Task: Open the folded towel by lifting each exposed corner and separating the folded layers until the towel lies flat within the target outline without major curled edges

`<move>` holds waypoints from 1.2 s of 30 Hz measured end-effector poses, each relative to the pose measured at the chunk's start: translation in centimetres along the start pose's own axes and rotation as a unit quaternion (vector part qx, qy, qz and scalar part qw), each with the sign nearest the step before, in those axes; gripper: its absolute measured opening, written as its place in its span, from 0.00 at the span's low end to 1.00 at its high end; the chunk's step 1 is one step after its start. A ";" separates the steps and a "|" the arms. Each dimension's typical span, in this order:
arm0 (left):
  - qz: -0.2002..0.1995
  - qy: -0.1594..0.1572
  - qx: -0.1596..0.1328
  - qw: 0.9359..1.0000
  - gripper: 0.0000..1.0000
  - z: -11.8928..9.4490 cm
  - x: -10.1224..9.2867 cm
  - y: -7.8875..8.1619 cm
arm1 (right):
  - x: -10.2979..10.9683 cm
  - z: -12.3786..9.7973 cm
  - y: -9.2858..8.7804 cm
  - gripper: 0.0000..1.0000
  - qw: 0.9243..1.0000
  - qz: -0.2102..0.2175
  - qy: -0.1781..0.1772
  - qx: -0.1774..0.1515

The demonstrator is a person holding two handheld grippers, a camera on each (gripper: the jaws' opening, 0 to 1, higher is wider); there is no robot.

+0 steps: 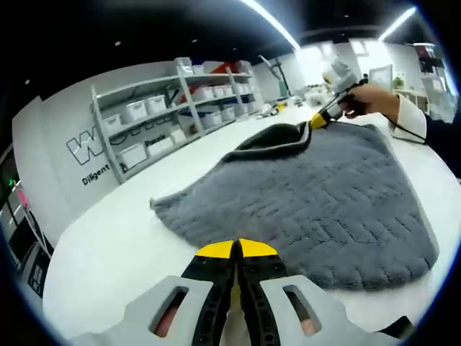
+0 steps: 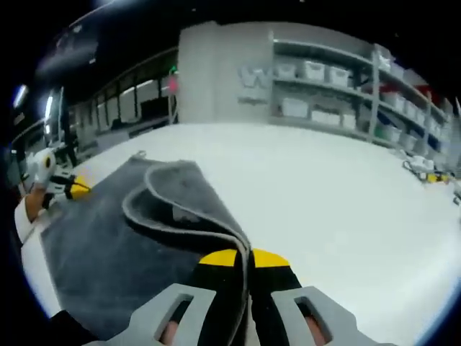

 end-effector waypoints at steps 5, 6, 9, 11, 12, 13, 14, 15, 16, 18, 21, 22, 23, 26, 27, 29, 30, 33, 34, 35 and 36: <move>0.007 -0.013 -0.006 1.000 0.01 0.5 -1.5 0.5 | -1.1 -0.3 -0.6 0.00 0.999 -0.020 -0.035 0.019; 0.011 -0.015 -0.006 1.000 0.01 0.7 -1.7 0.5 | -1.4 -0.3 -0.8 0.00 0.999 -0.018 -0.040 0.021; 0.021 -0.016 -0.005 1.000 0.01 1.0 -2.1 0.6 | -1.7 -0.4 -0.9 0.05 0.999 -0.015 -0.046 0.021; 0.021 -0.019 -0.006 1.000 0.01 1.1 -2.3 0.7 | -1.4 -0.4 -0.6 0.09 0.999 -0.013 -0.030 0.002; 0.022 -0.021 -0.007 1.000 0.01 1.1 -2.3 0.7 | -1.5 -0.6 -0.5 0.11 0.999 -0.009 -0.031 -0.001; 0.022 -0.021 -0.008 0.999 0.01 1.1 -2.3 0.7 | -1.5 -0.6 -0.5 0.14 0.999 -0.013 -0.033 -0.001; 0.020 -0.021 -0.009 1.000 0.01 1.1 -2.3 0.7 | -1.6 -0.7 -0.4 0.18 0.999 -0.031 -0.037 -0.002; 0.018 -0.022 -0.010 1.000 0.01 1.1 -2.2 0.7 | -1.6 -0.6 -0.2 0.23 0.998 -0.052 -0.040 -0.003; 0.017 -0.023 -0.010 1.000 0.01 1.1 -2.2 0.7 | -1.5 -0.6 -0.2 0.26 0.997 -0.062 -0.040 -0.003; 0.013 -0.023 -0.013 1.000 0.02 1.0 -2.1 0.6 | -1.0 -0.4 0.1 0.29 0.996 -0.086 -0.033 -0.006; 0.015 -0.023 -0.015 1.000 0.03 1.0 -2.1 0.7 | -0.3 -0.3 1.0 0.32 0.988 -0.148 -0.028 -0.019; 0.015 -0.023 -0.016 0.999 0.03 1.0 -2.1 0.8 | -0.1 -0.2 1.3 0.32 0.985 -0.168 -0.027 -0.026; 0.016 -0.023 -0.017 0.999 0.03 1.0 -2.2 0.8 | 0.2 -0.2 1.6 0.33 0.982 -0.184 -0.025 -0.031; 0.018 -0.025 -0.017 0.999 0.03 1.0 -2.3 0.8 | 0.9 0.0 2.0 0.32 0.972 -0.232 -0.018 -0.033; 0.020 -0.025 -0.017 0.999 0.03 1.0 -2.3 0.7 | 1.2 0.1 2.1 0.32 0.965 -0.259 -0.019 -0.033; 0.022 -0.024 -0.017 0.999 0.03 1.0 -2.3 0.7 | 1.6 0.3 2.3 0.32 0.956 -0.292 -0.018 -0.035; 0.022 -0.025 -0.017 0.999 0.03 1.0 -2.3 0.8 | 1.7 0.4 2.4 0.32 0.951 -0.307 -0.019 -0.035; 0.021 -0.025 -0.018 0.999 0.03 1.0 -2.2 0.7 | 2.4 0.7 2.8 0.30 0.936 -0.348 -0.007 -0.052; 0.021 -0.024 -0.018 0.999 0.03 1.0 -2.3 0.7 | 2.5 0.7 2.8 0.30 0.934 -0.352 -0.004 -0.057; 0.023 -0.024 -0.018 0.999 0.03 1.0 -2.3 0.7 | 2.5 0.8 2.7 0.28 0.935 -0.349 0.001 -0.058; 0.025 -0.023 -0.018 0.999 0.03 1.0 -2.3 0.7 | 2.7 0.9 2.7 0.28 0.933 -0.355 0.012 -0.063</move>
Point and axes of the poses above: the point that each gripper's makers call its tool centre point, and the gripper's own axes: z roughly forward along the fingers, x roughly to its left, y roughly out of its top, the point moved 6 cm from there along -z, roughly backward along the fingers, and after that the axes turned 11 degrees about -z, right-handed, at the moved point
